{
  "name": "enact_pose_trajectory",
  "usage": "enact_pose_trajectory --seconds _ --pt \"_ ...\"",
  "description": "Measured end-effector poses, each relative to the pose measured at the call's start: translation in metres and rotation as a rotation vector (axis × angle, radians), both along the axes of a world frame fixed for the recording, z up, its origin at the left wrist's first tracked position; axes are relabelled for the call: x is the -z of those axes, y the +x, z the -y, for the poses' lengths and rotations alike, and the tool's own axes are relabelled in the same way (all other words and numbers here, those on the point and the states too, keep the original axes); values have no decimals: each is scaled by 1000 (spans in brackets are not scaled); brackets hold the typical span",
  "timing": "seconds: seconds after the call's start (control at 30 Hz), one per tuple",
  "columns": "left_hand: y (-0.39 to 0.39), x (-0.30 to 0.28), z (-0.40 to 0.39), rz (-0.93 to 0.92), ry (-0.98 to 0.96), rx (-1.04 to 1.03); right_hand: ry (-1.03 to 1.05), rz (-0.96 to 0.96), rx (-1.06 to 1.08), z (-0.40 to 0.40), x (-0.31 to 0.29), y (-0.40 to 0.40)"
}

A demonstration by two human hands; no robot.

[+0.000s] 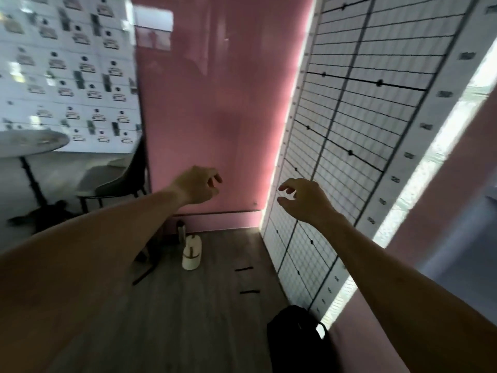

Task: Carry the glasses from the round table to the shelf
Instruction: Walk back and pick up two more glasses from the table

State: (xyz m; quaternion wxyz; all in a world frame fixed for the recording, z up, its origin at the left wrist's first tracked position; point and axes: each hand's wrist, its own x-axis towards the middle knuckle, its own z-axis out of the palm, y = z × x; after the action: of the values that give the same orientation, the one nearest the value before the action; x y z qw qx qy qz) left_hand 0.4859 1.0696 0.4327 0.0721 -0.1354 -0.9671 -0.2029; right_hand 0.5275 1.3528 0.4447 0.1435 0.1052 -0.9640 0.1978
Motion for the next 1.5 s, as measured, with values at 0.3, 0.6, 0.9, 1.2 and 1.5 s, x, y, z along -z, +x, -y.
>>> enact_pose_trajectory --seconds 0.3,0.6,0.9,1.2,1.5 --pt "53 121 230 207 -20 -277 -15 307 -131 199 126 -16" --pt "229 354 349 723 106 -504 159 912 -193 274 329 69" --pt "354 455 328 1177 343 -715 494 1361 -247 274 417 102" --pt "307 465 341 1243 594 -1076 377 1409 -248 322 434 -10" --pt "171 441 409 999 691 -1131 410 1337 -378 398 434 -132"
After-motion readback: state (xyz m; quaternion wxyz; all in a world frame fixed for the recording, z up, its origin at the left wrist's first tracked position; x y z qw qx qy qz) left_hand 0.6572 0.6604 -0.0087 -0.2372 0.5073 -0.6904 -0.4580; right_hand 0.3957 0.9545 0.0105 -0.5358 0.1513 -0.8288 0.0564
